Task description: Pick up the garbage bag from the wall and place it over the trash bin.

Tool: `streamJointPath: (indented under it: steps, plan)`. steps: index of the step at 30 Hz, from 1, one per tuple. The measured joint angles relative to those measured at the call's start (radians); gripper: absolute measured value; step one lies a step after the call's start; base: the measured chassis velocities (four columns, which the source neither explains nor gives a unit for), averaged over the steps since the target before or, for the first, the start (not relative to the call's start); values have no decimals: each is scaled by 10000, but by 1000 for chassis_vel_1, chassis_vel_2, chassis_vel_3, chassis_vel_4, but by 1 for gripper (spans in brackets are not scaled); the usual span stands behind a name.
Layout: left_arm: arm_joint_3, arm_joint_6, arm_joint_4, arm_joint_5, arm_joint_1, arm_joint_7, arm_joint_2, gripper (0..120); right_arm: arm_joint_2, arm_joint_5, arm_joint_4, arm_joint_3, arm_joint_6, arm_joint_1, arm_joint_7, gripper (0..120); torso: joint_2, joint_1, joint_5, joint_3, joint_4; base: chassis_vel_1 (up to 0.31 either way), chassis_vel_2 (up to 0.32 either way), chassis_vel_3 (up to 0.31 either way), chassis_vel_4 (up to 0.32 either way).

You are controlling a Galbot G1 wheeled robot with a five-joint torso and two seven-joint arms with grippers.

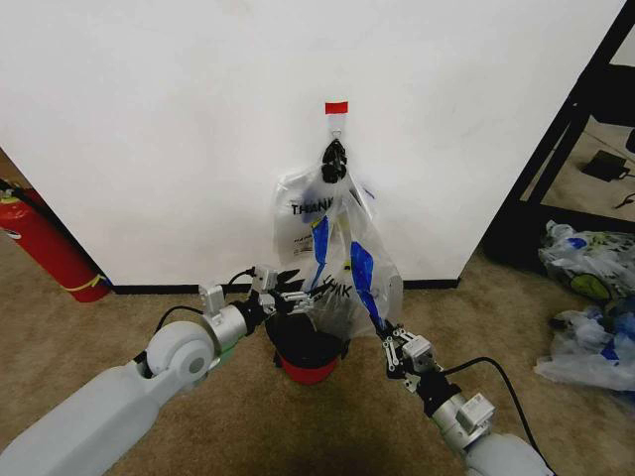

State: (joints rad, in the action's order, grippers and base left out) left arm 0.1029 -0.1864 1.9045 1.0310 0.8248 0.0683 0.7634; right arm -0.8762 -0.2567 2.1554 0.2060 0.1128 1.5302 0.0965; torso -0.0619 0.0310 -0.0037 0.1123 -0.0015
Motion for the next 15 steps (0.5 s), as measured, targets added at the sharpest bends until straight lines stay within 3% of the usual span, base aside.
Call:
streamJointPath:
  steps: [7,15]
  plan:
    - [400,93,-375,-442,-264,-76,207,93,6,-34,-7,-12,-6,-43,-3,0,0,0,-1,0,0,0,0,0,0]
    - [649,223,-508,-376,-461,-165,368,64,47,-69,-32,-18,-20,-69,-4,0,0,0,-2,-1,0,0,0,0,0]
